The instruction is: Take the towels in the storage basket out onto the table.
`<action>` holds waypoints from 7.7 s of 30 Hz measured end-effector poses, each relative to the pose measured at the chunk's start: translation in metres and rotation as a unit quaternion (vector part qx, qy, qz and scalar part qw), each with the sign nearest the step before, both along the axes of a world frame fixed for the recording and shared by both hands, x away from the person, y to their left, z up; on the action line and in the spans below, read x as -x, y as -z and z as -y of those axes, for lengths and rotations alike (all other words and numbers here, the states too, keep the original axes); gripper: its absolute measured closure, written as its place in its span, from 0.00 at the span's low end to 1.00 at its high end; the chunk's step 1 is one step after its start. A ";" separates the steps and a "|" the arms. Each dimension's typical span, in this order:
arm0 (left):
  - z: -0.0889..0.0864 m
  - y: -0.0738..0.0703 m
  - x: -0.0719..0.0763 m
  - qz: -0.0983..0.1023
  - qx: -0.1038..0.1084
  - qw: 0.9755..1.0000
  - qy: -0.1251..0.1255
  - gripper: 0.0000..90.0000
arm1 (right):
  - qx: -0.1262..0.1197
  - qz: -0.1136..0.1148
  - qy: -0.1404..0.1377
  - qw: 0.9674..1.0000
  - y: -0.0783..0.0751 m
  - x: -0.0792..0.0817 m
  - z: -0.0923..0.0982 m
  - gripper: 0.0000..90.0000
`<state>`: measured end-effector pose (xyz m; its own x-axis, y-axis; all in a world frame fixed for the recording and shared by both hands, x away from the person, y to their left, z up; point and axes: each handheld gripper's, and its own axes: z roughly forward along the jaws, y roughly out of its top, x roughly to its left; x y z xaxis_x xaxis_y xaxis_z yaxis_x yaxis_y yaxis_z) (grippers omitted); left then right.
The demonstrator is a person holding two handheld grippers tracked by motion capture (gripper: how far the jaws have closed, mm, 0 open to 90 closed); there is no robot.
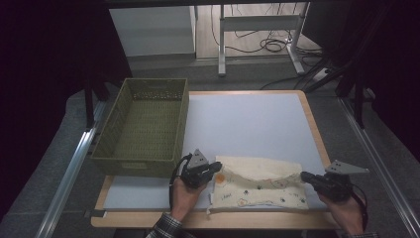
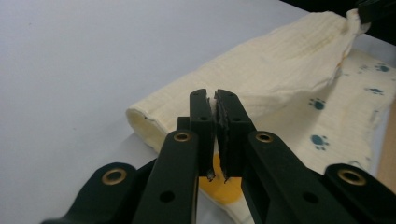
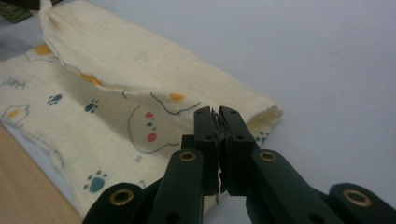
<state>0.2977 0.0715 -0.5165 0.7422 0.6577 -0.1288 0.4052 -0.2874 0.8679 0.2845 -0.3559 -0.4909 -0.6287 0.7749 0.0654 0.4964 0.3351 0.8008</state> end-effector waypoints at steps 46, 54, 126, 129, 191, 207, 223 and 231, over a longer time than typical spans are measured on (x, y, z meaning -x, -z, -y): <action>-0.022 0.008 0.067 -0.012 -0.014 1.000 0.007 0.55 | -0.009 -0.016 -0.002 1.000 -0.001 0.063 0.021 0.80; 0.000 0.016 0.057 -0.027 -0.029 0.999 0.034 0.54 | 0.006 -0.026 -0.027 0.999 0.016 0.048 -0.003 0.75; 0.014 0.025 -0.028 -0.056 -0.096 0.992 -0.061 0.66 | 0.037 -0.022 0.037 0.998 0.032 -0.042 -0.002 0.75; 0.017 0.025 -0.025 -0.061 -0.089 0.993 -0.037 0.86 | 0.024 -0.041 0.020 0.999 0.031 -0.041 -0.002 0.94; 0.013 0.026 -0.079 -0.059 -0.096 0.989 -0.095 0.52 | -0.003 -0.038 -0.035 0.999 0.009 -0.057 -0.035 0.61; 0.012 0.027 -0.079 -0.059 -0.094 0.989 -0.096 0.53 | 0.002 -0.045 -0.122 0.992 0.013 -0.039 -0.112 0.60; 0.011 0.027 -0.080 -0.063 -0.092 0.989 -0.096 0.54 | 0.011 -0.057 -0.228 0.972 0.025 -0.021 -0.209 0.65; 0.011 0.027 -0.080 -0.064 -0.091 0.989 -0.097 0.54 | 0.046 -0.050 -0.238 0.969 0.037 -0.017 -0.244 0.64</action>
<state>0.3774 0.0606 -0.5434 0.5857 0.8065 -0.0801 0.5703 -0.3399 0.7478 0.3014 -0.1117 -0.5282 -0.9104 0.4042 0.0885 0.3412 0.6123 0.7132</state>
